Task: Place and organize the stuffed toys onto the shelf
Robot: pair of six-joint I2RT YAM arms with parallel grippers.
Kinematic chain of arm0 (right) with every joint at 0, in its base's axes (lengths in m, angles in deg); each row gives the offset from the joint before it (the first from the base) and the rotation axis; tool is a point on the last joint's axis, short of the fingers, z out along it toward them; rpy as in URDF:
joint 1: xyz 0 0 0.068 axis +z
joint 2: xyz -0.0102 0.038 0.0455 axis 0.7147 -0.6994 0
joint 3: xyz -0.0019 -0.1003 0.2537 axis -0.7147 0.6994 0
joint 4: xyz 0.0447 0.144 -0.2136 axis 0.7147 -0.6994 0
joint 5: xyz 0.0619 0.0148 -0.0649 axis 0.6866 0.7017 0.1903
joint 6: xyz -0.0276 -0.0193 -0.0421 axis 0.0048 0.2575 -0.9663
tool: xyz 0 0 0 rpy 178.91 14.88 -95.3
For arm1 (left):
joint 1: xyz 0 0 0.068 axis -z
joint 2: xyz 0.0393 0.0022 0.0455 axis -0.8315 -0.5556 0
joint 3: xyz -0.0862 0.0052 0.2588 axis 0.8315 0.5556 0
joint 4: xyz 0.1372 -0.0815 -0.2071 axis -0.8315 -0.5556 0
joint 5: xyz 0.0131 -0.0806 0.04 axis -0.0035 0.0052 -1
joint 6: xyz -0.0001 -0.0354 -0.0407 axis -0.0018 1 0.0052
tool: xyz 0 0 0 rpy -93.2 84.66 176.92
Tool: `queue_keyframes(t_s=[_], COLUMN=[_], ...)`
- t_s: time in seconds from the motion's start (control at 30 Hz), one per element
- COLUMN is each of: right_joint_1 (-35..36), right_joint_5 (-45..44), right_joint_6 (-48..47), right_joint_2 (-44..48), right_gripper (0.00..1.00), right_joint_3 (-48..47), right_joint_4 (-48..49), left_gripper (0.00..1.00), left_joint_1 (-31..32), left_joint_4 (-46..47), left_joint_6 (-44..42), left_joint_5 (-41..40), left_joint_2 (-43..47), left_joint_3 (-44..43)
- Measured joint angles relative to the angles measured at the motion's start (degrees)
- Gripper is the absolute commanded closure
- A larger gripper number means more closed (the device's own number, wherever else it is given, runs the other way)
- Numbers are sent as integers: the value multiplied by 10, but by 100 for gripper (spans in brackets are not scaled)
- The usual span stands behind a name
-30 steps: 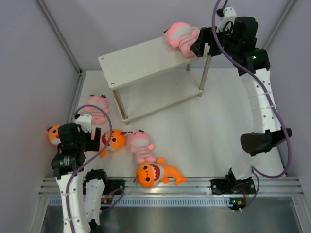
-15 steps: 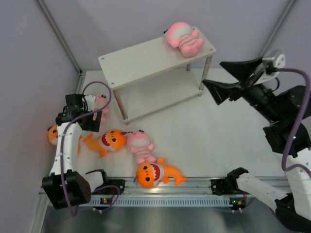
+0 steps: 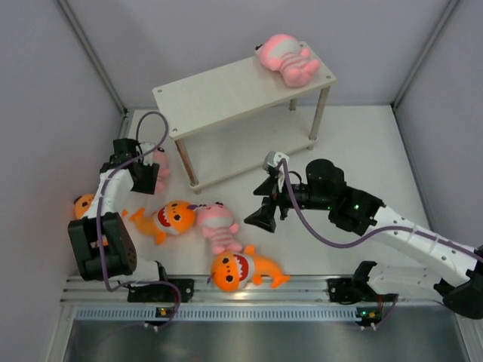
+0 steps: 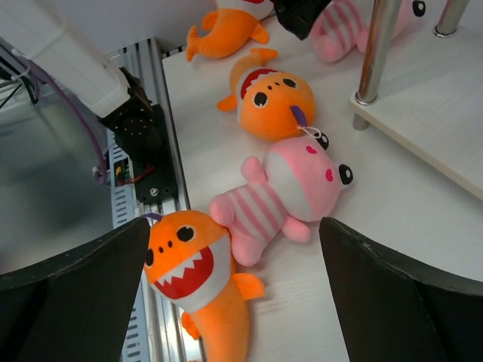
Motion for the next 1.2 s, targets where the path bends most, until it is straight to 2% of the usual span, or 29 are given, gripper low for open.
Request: queue_keyframes(t_s=[0.07, 0.2, 0.27, 0.33, 0.57, 0.8, 1.0, 1.13, 1.17, 1.2], right_joint_1=[12, 19, 19, 20, 21, 21, 21, 21, 21, 21], right_joint_5=[-6, -24, -31, -36, -49, -56, -56, -56, -56, -56], right_joint_6=[-3, -6, -6, -6, -8, -8, -7, -7, -7, -7], right_joint_2=[6, 20, 29, 40, 68, 78, 78, 79, 79, 80], right_gripper=[5, 4, 4, 4, 3, 3, 3, 3, 3, 3], right_joint_3=[0, 1, 2, 2, 2, 11, 18, 21, 21, 23], right_joint_4=[2, 4, 6, 10, 12, 15, 16, 19, 19, 21], left_gripper=[41, 71, 83, 100, 100, 100, 100, 16, 5, 1], left_joint_1=[0, -1, -2, -5, -7, -8, -8, -7, -7, -7], left_joint_4=[23, 48, 55, 55, 55, 49, 12, 2, -1, -3], left_joint_6=[-3, -8, -7, -5, -4, 10, 6, -19, -21, -20], left_joint_5=[7, 15, 17, 21, 25, 14, 12, 51, 61, 67], left_joint_2=[-18, -55, -76, -95, -75, 74, 177, 201, 190, 181], left_joint_3=[0, -1, -1, -1, 4, 4, -58, -64, -64, -64])
